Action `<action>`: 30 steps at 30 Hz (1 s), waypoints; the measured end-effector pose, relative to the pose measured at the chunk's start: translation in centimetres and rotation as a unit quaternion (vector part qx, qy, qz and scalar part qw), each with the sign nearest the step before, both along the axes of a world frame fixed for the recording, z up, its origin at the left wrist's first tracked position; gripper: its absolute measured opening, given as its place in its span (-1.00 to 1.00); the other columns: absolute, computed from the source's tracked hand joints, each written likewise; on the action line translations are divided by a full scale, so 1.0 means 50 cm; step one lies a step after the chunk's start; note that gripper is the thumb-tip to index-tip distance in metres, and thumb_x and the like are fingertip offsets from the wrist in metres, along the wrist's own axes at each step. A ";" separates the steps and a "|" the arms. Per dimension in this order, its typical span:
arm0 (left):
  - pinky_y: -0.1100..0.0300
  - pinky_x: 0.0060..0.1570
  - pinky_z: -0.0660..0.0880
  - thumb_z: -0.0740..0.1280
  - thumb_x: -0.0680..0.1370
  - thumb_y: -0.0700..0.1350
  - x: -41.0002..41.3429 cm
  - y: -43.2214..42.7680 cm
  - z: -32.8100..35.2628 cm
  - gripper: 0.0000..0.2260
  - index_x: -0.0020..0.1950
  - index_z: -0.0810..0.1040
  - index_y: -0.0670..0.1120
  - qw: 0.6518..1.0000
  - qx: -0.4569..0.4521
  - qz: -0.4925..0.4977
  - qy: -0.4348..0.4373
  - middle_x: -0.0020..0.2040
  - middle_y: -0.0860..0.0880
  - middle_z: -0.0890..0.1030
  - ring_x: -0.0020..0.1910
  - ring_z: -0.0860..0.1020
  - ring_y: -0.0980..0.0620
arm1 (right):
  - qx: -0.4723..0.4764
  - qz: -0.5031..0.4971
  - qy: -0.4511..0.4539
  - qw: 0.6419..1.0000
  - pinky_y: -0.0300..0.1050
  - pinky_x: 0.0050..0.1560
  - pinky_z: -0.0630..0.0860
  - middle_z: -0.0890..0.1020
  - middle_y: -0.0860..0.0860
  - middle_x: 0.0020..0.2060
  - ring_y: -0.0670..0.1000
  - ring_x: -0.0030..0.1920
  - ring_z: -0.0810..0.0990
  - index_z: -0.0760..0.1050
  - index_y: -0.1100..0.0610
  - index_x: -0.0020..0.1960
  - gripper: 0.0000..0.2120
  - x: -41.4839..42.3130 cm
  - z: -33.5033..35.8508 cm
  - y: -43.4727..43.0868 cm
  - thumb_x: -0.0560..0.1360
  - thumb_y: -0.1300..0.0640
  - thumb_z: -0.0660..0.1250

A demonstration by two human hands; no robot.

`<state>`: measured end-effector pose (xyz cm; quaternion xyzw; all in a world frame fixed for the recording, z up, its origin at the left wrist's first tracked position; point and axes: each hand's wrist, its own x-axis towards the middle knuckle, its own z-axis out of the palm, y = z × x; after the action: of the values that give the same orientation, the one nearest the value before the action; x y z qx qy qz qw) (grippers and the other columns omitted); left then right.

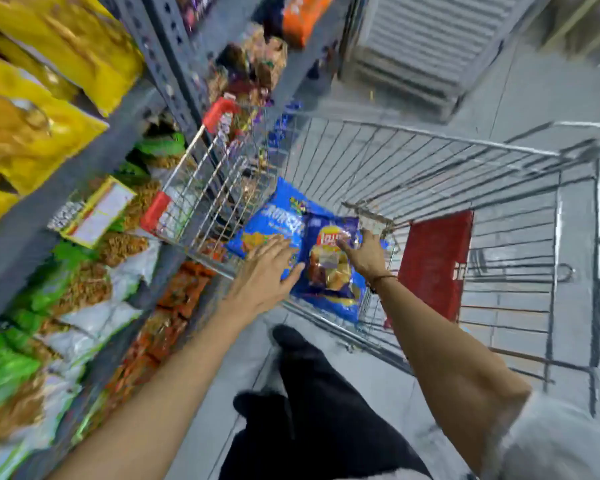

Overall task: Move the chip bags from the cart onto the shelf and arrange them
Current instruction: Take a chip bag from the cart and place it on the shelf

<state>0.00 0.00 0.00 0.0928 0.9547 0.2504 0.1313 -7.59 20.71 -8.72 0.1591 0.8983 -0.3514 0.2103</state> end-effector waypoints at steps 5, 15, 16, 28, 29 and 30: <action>0.02 0.11 0.44 0.20 0.53 -0.01 -0.004 -0.002 -0.013 -0.67 0.09 0.58 -0.21 0.999 0.017 0.038 0.021 0.07 -0.19 0.65 0.10 0.56 -0.13 | -0.071 -0.110 -0.095 0.987 0.14 0.31 0.39 0.50 0.28 0.28 0.26 0.29 0.47 0.32 0.33 0.34 -0.31 0.006 -0.080 -0.016 0.38 0.01 0.49; 0.08 -0.23 0.48 0.13 0.49 0.01 0.007 -0.001 -0.013 -0.69 0.00 0.61 -0.08 0.994 0.023 0.080 0.068 -0.09 -0.07 0.70 -0.07 0.61 -0.10 | -0.137 -0.196 -0.163 0.957 -0.13 -0.28 0.47 0.59 0.17 0.14 0.08 -0.07 0.51 0.43 0.26 0.13 -0.40 -0.007 -0.145 -0.036 0.24 0.02 0.59; 0.08 -0.24 0.48 0.13 0.49 0.01 0.008 -0.002 -0.012 -0.69 0.00 0.61 -0.08 0.994 0.023 0.081 0.064 -0.09 -0.07 0.69 -0.07 0.61 -0.10 | -0.147 -0.200 -0.167 0.954 -0.10 -0.22 0.48 0.57 0.16 0.15 0.08 -0.06 0.51 0.42 0.23 0.12 -0.42 -0.009 -0.146 -0.036 0.25 0.03 0.59; 0.12 0.00 0.38 0.25 0.53 -0.12 0.004 -0.007 0.004 -0.81 0.03 0.61 -0.14 0.993 0.056 0.102 0.025 0.01 -0.13 0.66 0.03 0.56 -0.14 | -0.243 -0.210 -0.037 0.946 -0.19 -0.35 0.54 0.60 -0.03 -0.22 -0.09 -0.36 0.54 0.48 0.20 -0.10 -0.66 -0.011 0.049 -0.038 0.30 0.07 0.56; 0.14 0.01 0.36 0.26 0.52 -0.14 0.002 -0.013 0.021 -0.82 0.02 0.60 -0.15 0.992 0.061 0.108 0.039 0.01 -0.15 0.67 0.04 0.56 -0.15 | -0.258 -0.200 -0.006 0.945 -0.24 -0.38 0.54 0.63 0.01 -0.19 -0.09 -0.37 0.54 0.54 0.29 -0.03 -0.65 -0.019 0.084 -0.045 0.31 0.12 0.55; 0.12 0.04 0.38 0.26 0.52 -0.14 0.000 -0.021 0.042 -0.82 0.03 0.61 -0.15 0.990 0.059 0.120 0.052 0.01 -0.15 0.66 0.05 0.56 -0.16 | -0.274 -0.191 0.021 0.942 -0.27 -0.38 0.55 0.64 0.07 -0.14 -0.06 -0.34 0.56 0.57 0.35 0.01 -0.64 -0.025 0.124 -0.052 0.31 0.18 0.54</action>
<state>-0.02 -1.05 2.11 -0.0014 0.9479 0.3155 0.0448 -8.82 18.11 -2.51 0.2565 0.7245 -0.6205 0.1561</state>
